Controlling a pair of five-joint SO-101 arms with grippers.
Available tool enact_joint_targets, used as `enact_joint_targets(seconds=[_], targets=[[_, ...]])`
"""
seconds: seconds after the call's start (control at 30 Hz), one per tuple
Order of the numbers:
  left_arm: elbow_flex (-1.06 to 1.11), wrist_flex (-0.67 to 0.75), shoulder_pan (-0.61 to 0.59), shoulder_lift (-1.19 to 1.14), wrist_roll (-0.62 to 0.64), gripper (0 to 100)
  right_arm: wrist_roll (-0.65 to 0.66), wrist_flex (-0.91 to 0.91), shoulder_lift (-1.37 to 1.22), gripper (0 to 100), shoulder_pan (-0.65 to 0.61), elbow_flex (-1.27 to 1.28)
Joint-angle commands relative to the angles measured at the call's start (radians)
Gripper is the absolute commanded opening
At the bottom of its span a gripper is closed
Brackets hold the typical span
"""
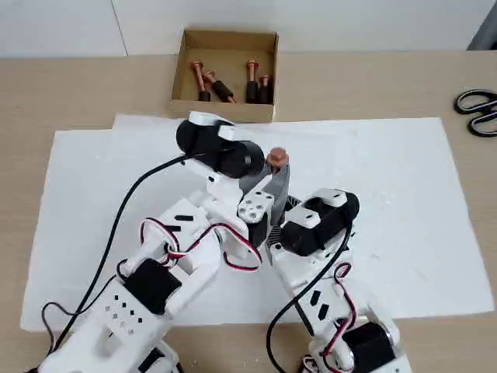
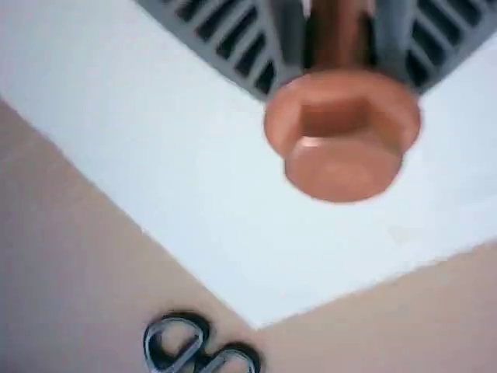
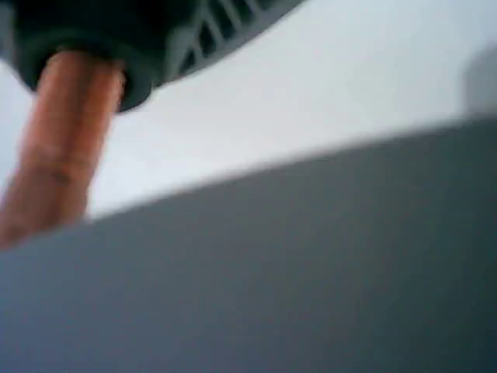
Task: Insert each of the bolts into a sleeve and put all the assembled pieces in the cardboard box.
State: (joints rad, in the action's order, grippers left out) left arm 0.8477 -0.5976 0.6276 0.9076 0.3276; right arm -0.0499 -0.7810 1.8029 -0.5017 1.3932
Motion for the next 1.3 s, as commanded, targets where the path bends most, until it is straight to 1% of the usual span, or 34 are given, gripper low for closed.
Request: enact_joint_targets(seconds=[0.0, 0.17, 0.37, 0.43, 0.5, 0.6, 0.97, 1.03, 1.17, 1.27], targets=[[-0.013, -0.035, -0.002, 0.025, -0.015, 1, -0.009, 0.021, 0.008, 0.4, 0.001, -0.008], [-0.013, -0.043, -0.002, 0.025, -0.015, 1, -0.009, 0.021, 0.01, 0.4, 0.001, -0.008], [-0.013, -0.091, -0.002, 0.025, -0.018, 1, -0.008, 0.021, 0.01, 0.4, 0.001, -0.008], [-0.013, -0.103, 0.0, 0.025, -0.037, 1, -0.008, 0.021, 0.01, 0.4, 0.001, -0.008], [-0.013, -0.123, 0.021, 0.025, -0.072, 1, -0.008, 0.021, 0.01, 0.4, 0.001, -0.008], [-0.013, -0.157, 0.052, 0.025, -0.091, 1, -0.008, 0.021, 0.01, 0.4, 0.001, -0.008], [-0.016, -0.164, 0.052, 0.025, -0.089, 1, -0.008, 0.019, 0.01, 0.4, 0.001, -0.008], [-0.047, -0.204, 0.052, 0.025, -0.086, 1, -0.008, 0.019, 0.01, 0.4, 0.001, -0.008], [-0.163, -0.341, 0.052, 0.025, -0.089, 1, -0.008, 0.019, 0.01, 0.4, 0.001, -0.008], [-0.188, -0.388, 0.049, 0.025, -0.089, 7, -0.008, 0.019, 0.01, 0.4, 0.001, -0.008]])
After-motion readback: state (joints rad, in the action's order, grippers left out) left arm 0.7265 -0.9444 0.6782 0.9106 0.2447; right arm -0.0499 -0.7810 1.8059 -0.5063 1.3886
